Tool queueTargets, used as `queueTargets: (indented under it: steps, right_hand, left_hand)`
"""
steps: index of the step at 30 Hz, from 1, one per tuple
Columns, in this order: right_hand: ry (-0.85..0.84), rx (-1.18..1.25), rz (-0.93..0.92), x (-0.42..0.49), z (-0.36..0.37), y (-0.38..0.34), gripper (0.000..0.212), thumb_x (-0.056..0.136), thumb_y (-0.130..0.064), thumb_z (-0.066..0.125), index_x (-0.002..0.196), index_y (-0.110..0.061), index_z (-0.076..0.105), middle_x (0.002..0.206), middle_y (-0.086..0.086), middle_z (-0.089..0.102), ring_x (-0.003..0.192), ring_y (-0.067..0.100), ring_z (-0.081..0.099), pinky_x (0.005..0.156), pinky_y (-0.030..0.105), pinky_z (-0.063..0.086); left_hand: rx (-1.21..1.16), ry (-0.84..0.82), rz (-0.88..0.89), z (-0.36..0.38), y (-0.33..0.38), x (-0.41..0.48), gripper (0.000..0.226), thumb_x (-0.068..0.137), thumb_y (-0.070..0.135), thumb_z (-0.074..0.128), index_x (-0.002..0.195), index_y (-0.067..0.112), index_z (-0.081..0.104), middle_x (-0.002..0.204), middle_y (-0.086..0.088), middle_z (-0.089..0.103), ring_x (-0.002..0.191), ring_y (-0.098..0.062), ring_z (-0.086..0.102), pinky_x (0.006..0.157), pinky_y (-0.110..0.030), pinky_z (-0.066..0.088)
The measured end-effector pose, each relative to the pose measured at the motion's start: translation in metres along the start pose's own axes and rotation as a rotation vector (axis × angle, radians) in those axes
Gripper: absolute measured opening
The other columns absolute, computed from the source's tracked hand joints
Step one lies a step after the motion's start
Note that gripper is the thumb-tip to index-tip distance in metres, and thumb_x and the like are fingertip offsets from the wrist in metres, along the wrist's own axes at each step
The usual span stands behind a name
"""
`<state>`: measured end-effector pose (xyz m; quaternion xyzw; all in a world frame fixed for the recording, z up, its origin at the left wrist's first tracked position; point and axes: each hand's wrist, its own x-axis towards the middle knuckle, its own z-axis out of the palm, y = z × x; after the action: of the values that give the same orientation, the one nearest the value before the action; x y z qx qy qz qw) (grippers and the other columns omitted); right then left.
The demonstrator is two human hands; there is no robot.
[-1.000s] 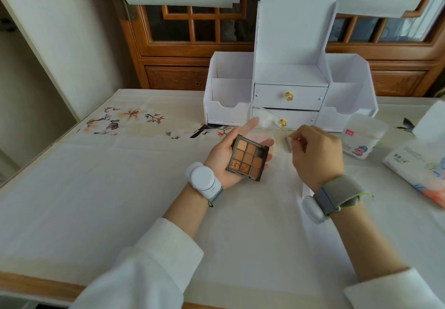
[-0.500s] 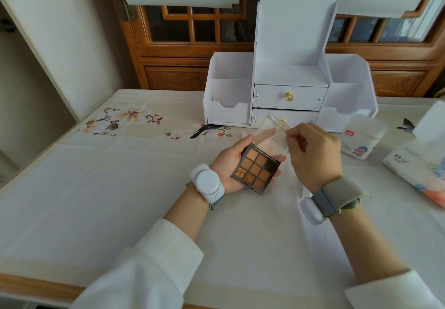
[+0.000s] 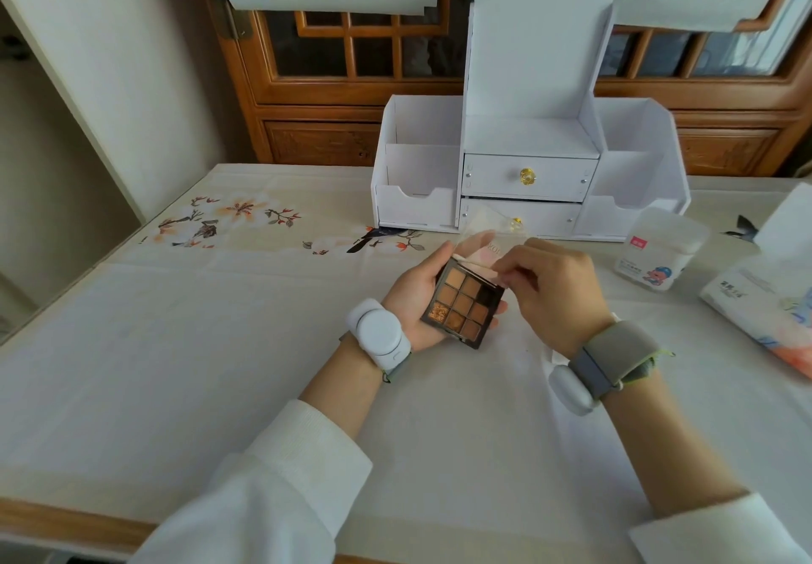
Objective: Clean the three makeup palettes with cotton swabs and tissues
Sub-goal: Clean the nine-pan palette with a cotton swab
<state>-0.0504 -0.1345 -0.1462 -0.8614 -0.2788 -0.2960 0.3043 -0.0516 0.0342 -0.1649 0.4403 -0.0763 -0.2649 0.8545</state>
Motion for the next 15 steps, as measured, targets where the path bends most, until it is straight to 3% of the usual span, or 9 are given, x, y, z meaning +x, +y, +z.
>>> queueTargets:
  steps: [3, 6, 15]
  right_hand:
    - [0.001, -0.033, 0.022, -0.001, -0.001, 0.006, 0.014, 0.072, 0.006, 0.062, 0.073, -0.006, 0.070, 0.067, 0.009, 0.063, 0.058, 0.029, 0.058, 0.055, 0.036, 0.050]
    - [0.000, -0.081, 0.069, -0.001, -0.001, 0.013, 0.017, 0.071, 0.010, 0.062, 0.072, -0.005, 0.069, 0.067, 0.011, 0.063, 0.059, 0.033, 0.057, 0.056, 0.039, 0.051]
    - [0.106, -0.123, 0.106, 0.000, -0.004, 0.012, 0.014, 0.075, 0.008, 0.059, 0.077, -0.002, 0.068, 0.069, 0.012, 0.064, 0.058, 0.032, 0.057, 0.056, 0.033, 0.048]
  left_hand:
    - [-0.030, 0.028, 0.054, -0.003, 0.003, -0.001, 0.046, 0.100, 0.046, 0.022, 0.137, 0.031, 0.045, 0.106, -0.018, 0.063, 0.084, -0.034, 0.062, 0.073, -0.039, 0.052]
    - [-0.102, 0.060, 0.112, -0.005, 0.010, -0.003, 0.042, 0.098, 0.044, 0.028, 0.129, 0.032, 0.053, 0.109, -0.021, 0.063, 0.083, -0.034, 0.061, 0.072, -0.038, 0.051]
    - [-0.147, 0.052, 0.068, -0.004, 0.009, -0.005, 0.043, 0.099, 0.047, 0.024, 0.127, 0.034, 0.054, 0.117, -0.022, 0.057, 0.089, -0.034, 0.059, 0.074, -0.036, 0.053]
